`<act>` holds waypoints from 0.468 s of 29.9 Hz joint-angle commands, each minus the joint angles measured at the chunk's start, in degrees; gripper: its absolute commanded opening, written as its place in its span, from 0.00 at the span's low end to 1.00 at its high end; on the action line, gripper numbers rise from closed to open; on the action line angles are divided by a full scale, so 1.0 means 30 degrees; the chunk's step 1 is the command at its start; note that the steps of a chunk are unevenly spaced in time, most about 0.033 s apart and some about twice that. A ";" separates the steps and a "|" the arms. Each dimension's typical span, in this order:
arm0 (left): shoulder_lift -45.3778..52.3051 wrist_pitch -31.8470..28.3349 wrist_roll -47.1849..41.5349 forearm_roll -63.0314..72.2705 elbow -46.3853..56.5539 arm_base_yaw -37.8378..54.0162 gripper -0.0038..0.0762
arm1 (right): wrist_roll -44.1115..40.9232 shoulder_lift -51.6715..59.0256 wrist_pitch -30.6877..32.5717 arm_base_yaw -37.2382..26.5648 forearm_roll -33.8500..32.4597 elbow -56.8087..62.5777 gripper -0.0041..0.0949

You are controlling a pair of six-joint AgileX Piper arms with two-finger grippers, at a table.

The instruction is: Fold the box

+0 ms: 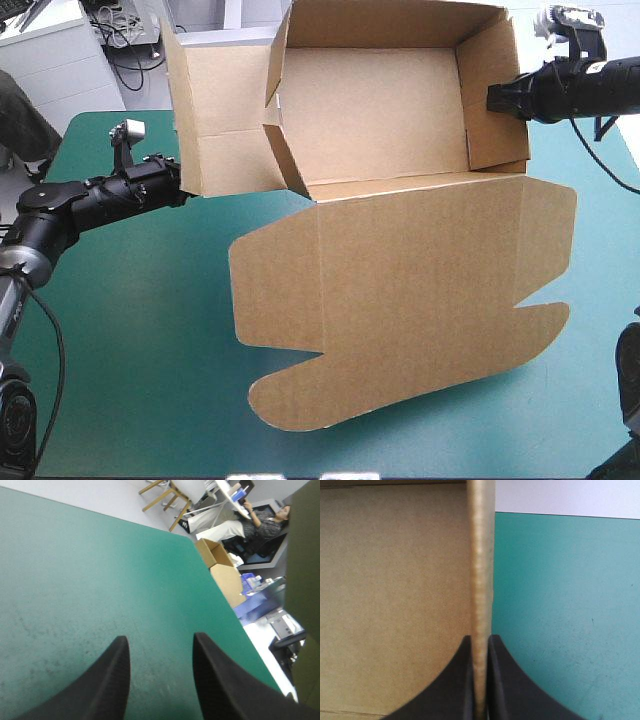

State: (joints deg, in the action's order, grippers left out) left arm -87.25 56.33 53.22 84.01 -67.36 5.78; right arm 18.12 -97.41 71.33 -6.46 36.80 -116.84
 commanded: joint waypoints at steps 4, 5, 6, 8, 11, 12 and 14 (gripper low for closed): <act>0.0714 0.1980 0.0836 0.4083 -0.0511 -0.0536 0.53 | 0.0451 0.0886 -0.0871 -0.0065 0.1057 0.0955 0.02; 0.0714 0.2201 0.0884 0.4542 -0.0511 -0.0587 0.54 | 0.0545 0.0886 -0.0871 -0.0065 0.0967 0.1119 0.02; 0.0714 0.2412 0.0884 0.5073 -0.0545 -0.0671 0.55 | 0.0548 0.0886 -0.0917 -0.0065 0.0851 0.1276 0.02; 0.0714 0.2692 0.0917 0.5604 -0.0635 -0.0797 0.56 | 0.0548 0.0886 -0.1061 -0.0065 0.0714 0.1359 0.02; 0.0714 0.3139 0.0879 0.5664 -0.0988 -0.0965 0.56 | 0.0548 0.0886 -0.1418 -0.0065 0.0524 0.1359 0.02; 0.0714 0.3340 0.0827 0.5745 -0.1110 -0.1042 0.56 | 0.0548 0.0886 -0.1463 -0.0065 0.0524 0.1359 0.02; 0.0714 0.3747 0.0670 0.6012 -0.1248 -0.1042 0.56 | 0.0548 0.0886 -0.1463 -0.0065 0.0366 0.1359 0.02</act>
State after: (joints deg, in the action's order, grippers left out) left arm -87.25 64.09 55.48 95.01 -68.68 3.14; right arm 19.95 -97.43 69.99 -6.46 35.02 -111.42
